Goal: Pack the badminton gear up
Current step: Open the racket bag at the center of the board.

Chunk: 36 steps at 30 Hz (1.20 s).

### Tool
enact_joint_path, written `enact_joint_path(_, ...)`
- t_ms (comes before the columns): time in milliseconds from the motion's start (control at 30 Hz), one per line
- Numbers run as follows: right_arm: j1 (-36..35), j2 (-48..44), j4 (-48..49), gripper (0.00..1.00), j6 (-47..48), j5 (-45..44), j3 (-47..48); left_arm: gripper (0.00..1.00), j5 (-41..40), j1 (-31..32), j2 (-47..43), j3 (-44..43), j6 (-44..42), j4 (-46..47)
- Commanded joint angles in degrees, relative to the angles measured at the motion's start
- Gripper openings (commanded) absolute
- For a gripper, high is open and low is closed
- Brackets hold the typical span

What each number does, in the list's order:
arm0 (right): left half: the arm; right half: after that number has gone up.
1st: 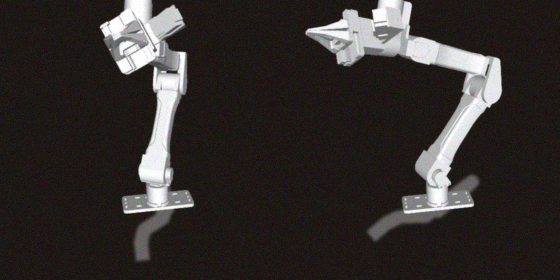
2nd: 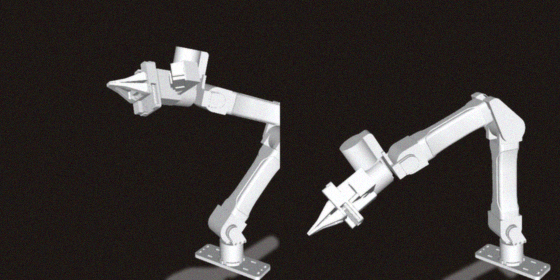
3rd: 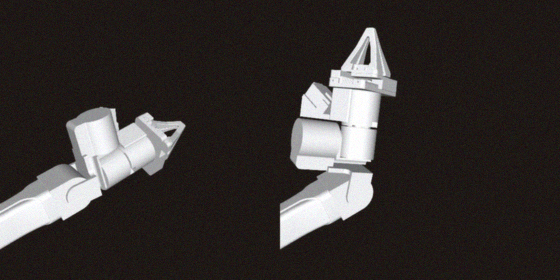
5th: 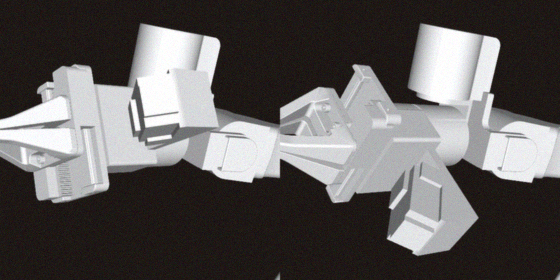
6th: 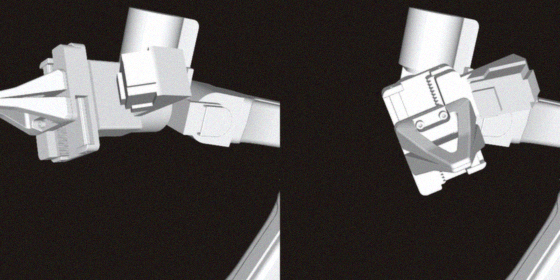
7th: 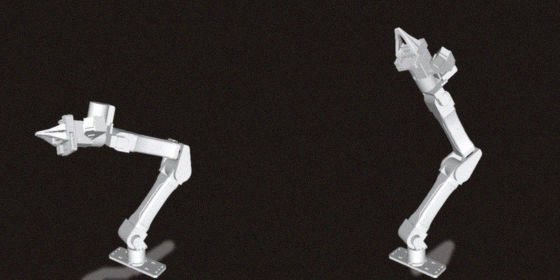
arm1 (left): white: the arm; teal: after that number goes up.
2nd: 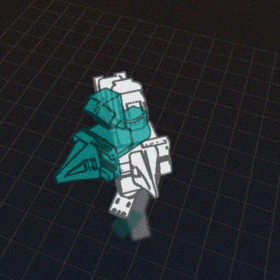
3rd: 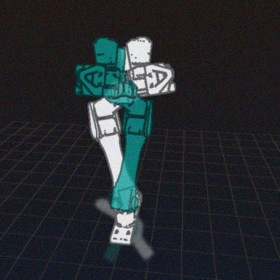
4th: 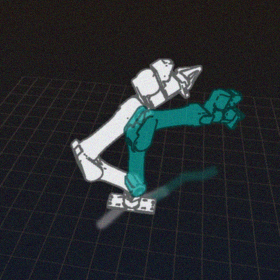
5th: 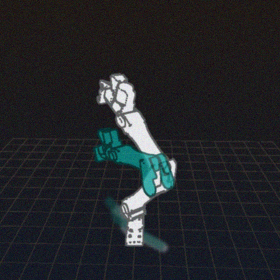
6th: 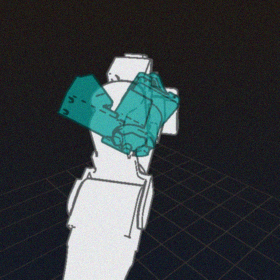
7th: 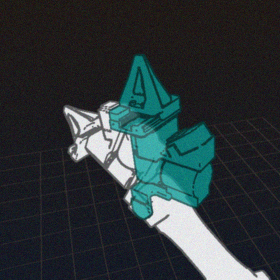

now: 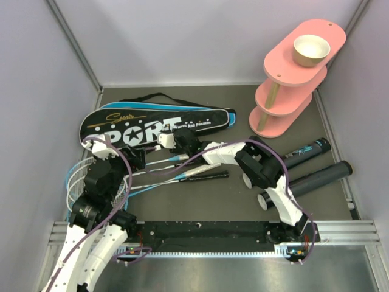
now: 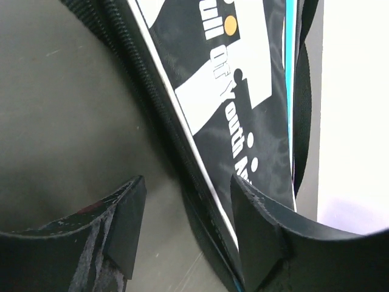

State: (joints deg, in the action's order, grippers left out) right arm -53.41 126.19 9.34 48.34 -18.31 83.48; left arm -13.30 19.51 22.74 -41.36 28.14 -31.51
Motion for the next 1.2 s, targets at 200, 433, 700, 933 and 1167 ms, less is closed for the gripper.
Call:
enact_joint_path(200, 1.6, 5.4, 7.9, 0.34, 2.0, -2.2, 7.8, 0.84, -6.2, 0.5, -2.1, 2.8, -0.1, -0.2)
enact_joint_path(433, 2.7, 0.9, 2.2, 0.0, -2.3, -1.6, 11.5, 0.85, -2.8, 0.4, 1.2, 6.0, 6.6, 0.9)
enact_joint_path(700, 5.0, -6.3, -32.8, 0.0, -19.7, 13.0, 24.0, 0.9, 10.6, 0.4, 10.2, 10.1, 22.2, 15.0)
enact_joint_path(933, 10.9, -10.4, -43.7, 0.0, -34.8, 30.0, 31.0, 0.92, 16.5, -0.7, 22.9, 8.1, 34.8, 28.0)
enact_joint_path(1167, 15.2, -10.6, -44.2, 0.0, -45.7, 39.8, 31.7, 0.76, 16.5, -2.0, 33.6, 8.1, 47.3, 37.6)
